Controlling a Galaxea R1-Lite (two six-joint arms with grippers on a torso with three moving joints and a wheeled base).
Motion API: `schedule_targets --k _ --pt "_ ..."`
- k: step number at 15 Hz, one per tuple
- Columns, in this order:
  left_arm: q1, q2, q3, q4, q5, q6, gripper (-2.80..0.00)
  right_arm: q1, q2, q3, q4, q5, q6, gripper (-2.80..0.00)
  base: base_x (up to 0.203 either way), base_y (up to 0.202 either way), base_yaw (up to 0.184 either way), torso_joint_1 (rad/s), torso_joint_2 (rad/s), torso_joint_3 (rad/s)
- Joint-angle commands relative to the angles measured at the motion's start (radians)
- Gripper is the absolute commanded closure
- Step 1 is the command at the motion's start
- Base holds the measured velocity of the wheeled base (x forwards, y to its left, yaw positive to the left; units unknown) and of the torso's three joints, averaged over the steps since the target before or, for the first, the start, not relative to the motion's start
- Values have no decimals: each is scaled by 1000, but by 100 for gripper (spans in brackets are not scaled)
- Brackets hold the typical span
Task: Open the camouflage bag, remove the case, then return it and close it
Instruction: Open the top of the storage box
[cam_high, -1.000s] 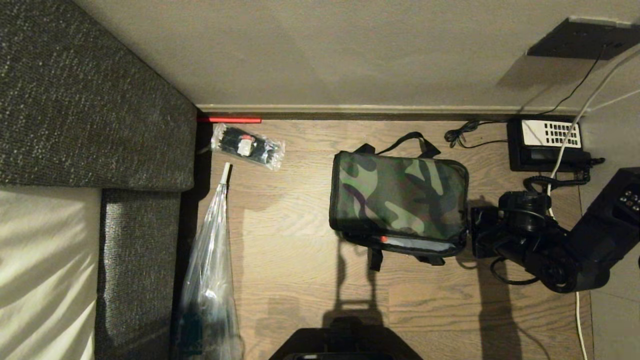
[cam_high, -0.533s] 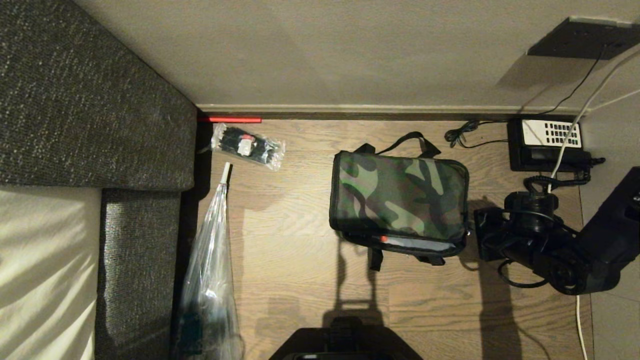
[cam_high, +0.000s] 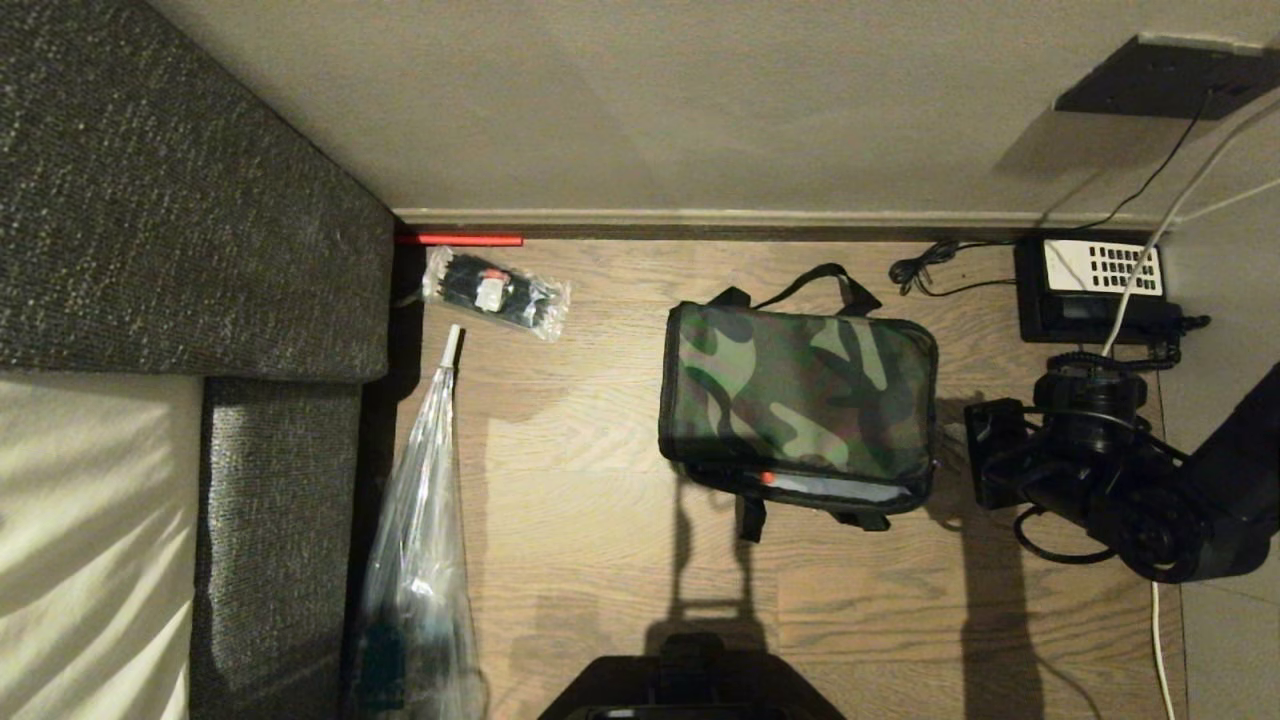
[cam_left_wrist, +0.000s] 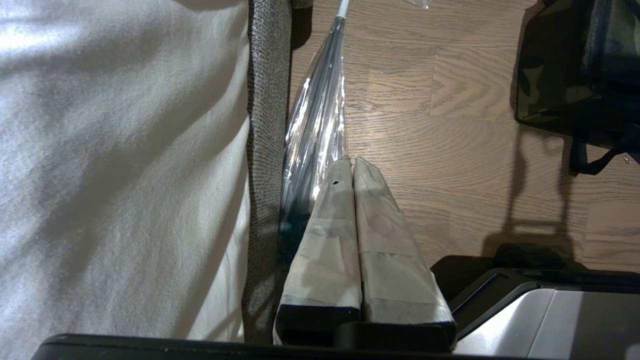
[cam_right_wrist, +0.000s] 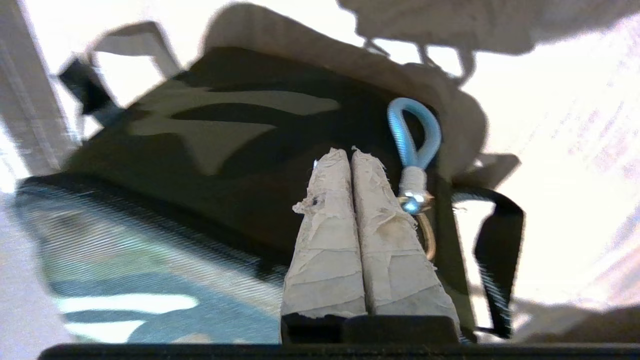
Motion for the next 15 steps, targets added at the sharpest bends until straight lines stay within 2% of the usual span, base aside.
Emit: schedule_targets --k 1,3,7,12,15 --pt "1 0 0 0 1 -1 0 9 18 -15 14 15 7 0 0 0 0 0 0 0" --pt "1 0 0 0 1 -1 0 12 17 -40 35 28 6 -280 0 0 0 0 0 0" --pt "1 0 0 0 1 -1 0 13 18 -18 24 23 24 -280 0 0 0 0 0 0" --pt "1 0 0 0 1 -1 0 12 16 0 37 -7 199 -280 0 0 0 0 0 0" --pt "1 0 0 0 1 -1 0 17 14 -9 37 -13 228 -280 0 0 0 0 0 0"
